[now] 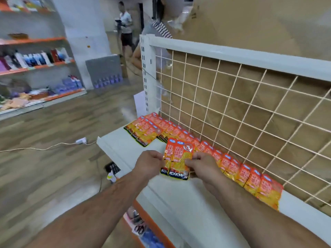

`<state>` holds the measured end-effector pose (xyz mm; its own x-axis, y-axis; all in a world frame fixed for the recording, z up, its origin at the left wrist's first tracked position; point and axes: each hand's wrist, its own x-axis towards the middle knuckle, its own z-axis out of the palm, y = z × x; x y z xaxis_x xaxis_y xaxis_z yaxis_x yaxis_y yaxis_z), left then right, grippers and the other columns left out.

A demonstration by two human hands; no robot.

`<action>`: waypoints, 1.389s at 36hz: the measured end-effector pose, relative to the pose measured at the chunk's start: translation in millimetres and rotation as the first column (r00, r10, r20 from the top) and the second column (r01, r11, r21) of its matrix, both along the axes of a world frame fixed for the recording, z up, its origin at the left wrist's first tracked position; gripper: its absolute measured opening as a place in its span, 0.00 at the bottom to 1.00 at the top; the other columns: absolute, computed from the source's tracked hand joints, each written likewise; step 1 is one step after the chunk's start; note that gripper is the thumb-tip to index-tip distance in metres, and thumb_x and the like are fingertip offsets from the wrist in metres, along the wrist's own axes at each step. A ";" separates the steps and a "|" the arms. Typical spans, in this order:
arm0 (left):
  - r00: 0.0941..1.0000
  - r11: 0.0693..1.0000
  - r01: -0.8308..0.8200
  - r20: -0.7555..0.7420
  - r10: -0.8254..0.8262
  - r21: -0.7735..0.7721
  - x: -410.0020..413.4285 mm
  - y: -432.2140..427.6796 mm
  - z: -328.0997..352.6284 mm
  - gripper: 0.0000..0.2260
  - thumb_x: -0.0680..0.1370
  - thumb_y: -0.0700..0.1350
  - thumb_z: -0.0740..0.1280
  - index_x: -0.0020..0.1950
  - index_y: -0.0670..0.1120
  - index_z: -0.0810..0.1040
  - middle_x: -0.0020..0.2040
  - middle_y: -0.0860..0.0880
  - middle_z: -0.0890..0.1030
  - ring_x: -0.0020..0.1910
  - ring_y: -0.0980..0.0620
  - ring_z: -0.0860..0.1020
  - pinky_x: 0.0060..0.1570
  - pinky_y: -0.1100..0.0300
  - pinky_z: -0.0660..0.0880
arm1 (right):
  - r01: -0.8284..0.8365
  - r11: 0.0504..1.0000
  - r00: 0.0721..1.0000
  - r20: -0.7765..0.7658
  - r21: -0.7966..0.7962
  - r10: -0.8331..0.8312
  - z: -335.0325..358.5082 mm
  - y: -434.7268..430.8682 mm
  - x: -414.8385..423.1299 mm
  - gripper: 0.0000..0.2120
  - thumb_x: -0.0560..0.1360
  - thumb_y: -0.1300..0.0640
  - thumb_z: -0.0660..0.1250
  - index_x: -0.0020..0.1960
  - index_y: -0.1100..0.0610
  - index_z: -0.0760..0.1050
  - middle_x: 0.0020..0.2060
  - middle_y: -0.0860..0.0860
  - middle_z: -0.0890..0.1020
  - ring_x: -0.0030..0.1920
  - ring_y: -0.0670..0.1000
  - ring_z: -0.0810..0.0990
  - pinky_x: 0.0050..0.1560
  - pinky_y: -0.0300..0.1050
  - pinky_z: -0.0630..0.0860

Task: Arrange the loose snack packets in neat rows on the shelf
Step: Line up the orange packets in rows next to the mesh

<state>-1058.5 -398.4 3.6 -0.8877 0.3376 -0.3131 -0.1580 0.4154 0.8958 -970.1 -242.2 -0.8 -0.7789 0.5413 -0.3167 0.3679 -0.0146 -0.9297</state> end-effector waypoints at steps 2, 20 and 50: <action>1.000 1.000 0.010 -0.016 -0.010 0.003 -19.1 0.8 -3.6 0.09 0.74 0.34 0.70 0.37 0.45 0.78 0.33 0.47 0.77 0.29 0.50 0.73 0.36 0.57 0.71 | 0.015 1.000 1.000 0.018 0.015 -0.016 -2.3 1.7 -12.6 0.15 0.76 0.66 0.70 0.36 0.56 0.67 0.30 0.54 0.75 0.28 0.50 0.75 0.26 0.41 0.74; 0.905 0.916 0.289 -0.232 -0.356 -0.276 -185.8 -0.5 -30.0 0.05 0.72 0.37 0.68 0.41 0.43 0.83 0.45 0.44 0.83 0.49 0.42 0.81 0.50 0.53 0.79 | 0.350 0.934 0.935 0.034 0.079 -0.353 -25.7 -34.8 -115.5 0.17 0.74 0.67 0.71 0.35 0.55 0.67 0.27 0.51 0.71 0.25 0.48 0.73 0.23 0.34 0.68; 0.412 0.717 0.439 -0.588 -0.696 -0.541 -231.2 -8.6 -27.8 0.08 0.77 0.52 0.64 0.50 0.49 0.73 0.42 0.51 0.78 0.39 0.51 0.75 0.36 0.57 0.70 | 0.487 0.822 0.804 0.217 0.295 -0.554 -23.4 -66.8 -158.8 0.06 0.73 0.63 0.71 0.37 0.60 0.77 0.30 0.55 0.80 0.30 0.58 0.80 0.32 0.55 0.81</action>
